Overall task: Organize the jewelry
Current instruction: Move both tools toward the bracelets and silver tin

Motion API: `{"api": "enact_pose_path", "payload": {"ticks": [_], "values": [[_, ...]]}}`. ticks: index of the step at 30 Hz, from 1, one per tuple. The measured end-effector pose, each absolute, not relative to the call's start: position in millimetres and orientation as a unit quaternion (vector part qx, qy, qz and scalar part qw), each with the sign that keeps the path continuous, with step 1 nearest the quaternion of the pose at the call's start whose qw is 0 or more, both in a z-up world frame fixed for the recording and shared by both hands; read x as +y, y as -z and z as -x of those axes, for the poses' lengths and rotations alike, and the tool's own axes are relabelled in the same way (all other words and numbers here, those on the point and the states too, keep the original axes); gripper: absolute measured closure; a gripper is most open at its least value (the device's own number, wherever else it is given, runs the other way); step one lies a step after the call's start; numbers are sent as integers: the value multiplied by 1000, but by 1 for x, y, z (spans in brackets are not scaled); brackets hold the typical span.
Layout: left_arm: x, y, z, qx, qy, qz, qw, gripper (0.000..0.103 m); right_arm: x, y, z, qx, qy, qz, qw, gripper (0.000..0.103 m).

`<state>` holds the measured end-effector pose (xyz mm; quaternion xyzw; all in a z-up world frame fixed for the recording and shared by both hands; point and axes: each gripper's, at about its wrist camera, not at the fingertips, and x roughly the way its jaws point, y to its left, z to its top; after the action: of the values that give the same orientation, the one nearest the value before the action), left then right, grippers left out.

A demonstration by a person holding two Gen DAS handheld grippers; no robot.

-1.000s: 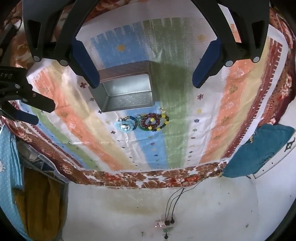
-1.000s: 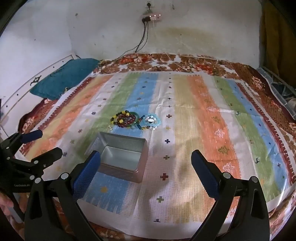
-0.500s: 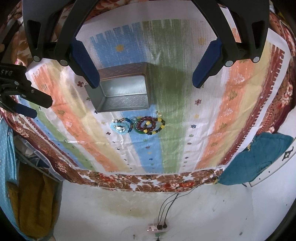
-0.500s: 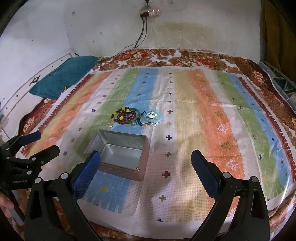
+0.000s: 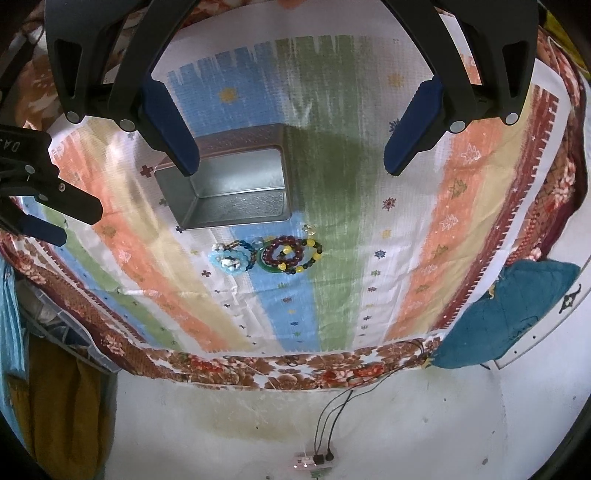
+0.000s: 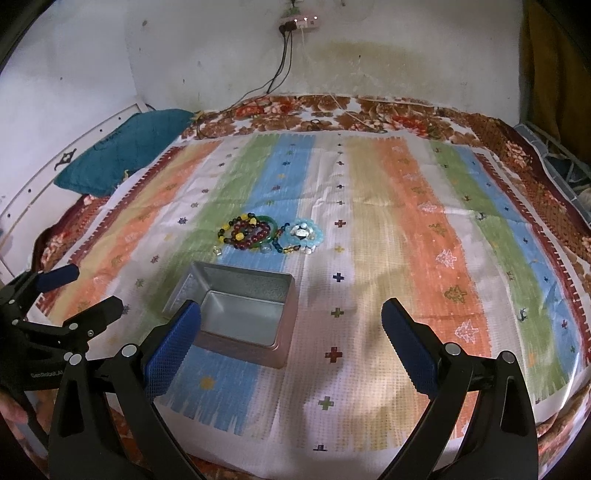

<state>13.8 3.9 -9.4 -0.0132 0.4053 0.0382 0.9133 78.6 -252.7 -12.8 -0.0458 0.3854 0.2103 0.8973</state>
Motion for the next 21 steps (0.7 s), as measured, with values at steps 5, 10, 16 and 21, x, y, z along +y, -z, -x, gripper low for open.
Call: {"api": "enact_pose_path", "payload": {"ticks": [5,10,16,21], "values": [[4,9,-15,405,-41,13,913,5,-252,12,-82,386,-217,39,896,4],[3,9,-17,408,-42,4,912,5,-252,14,-90,395,-212,34,893,4],[5,7,-27,399,-38,12,916,5,-257,14,-96,394,-210,22,895,4],[8,10,-40,415,-42,21,908,5,-260,16,-107,402,-206,8,892,4]]}}
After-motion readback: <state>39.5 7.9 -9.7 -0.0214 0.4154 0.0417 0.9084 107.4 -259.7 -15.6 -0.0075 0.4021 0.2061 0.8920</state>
